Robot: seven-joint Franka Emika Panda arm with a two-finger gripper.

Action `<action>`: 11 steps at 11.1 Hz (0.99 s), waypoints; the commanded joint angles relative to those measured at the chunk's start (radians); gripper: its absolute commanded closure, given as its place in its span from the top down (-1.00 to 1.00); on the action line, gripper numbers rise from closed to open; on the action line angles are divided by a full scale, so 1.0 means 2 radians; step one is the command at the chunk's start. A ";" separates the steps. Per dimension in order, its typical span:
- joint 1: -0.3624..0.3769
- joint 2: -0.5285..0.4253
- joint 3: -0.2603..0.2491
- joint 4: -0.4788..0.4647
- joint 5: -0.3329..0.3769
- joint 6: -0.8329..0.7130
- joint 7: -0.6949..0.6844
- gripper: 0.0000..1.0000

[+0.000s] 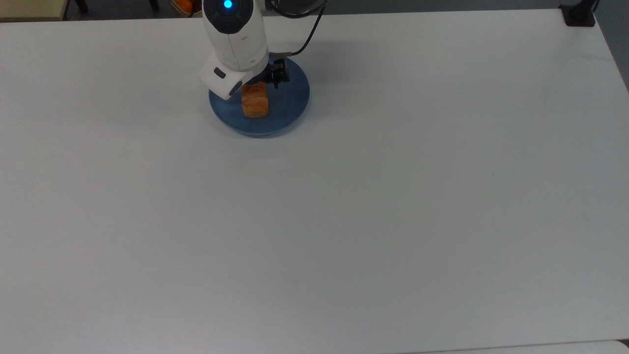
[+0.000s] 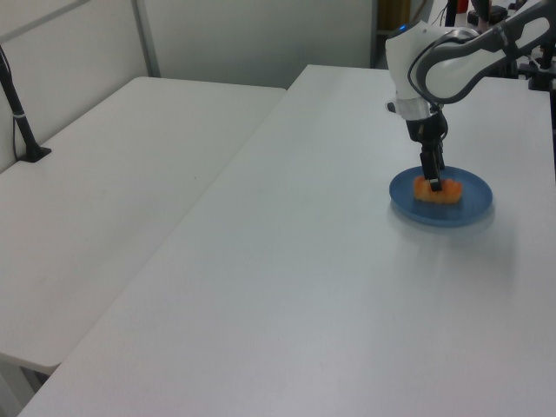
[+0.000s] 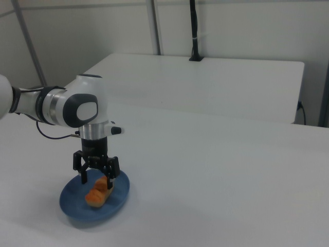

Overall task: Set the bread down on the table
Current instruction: 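Close the gripper around the orange bread roll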

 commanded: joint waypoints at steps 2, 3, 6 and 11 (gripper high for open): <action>0.004 -0.009 -0.003 -0.032 -0.013 0.046 -0.008 1.00; 0.004 -0.007 -0.003 -0.036 -0.019 0.048 -0.008 1.00; 0.004 -0.004 -0.001 -0.037 -0.023 0.050 -0.009 0.83; 0.005 0.001 0.000 -0.042 -0.023 0.050 -0.009 0.16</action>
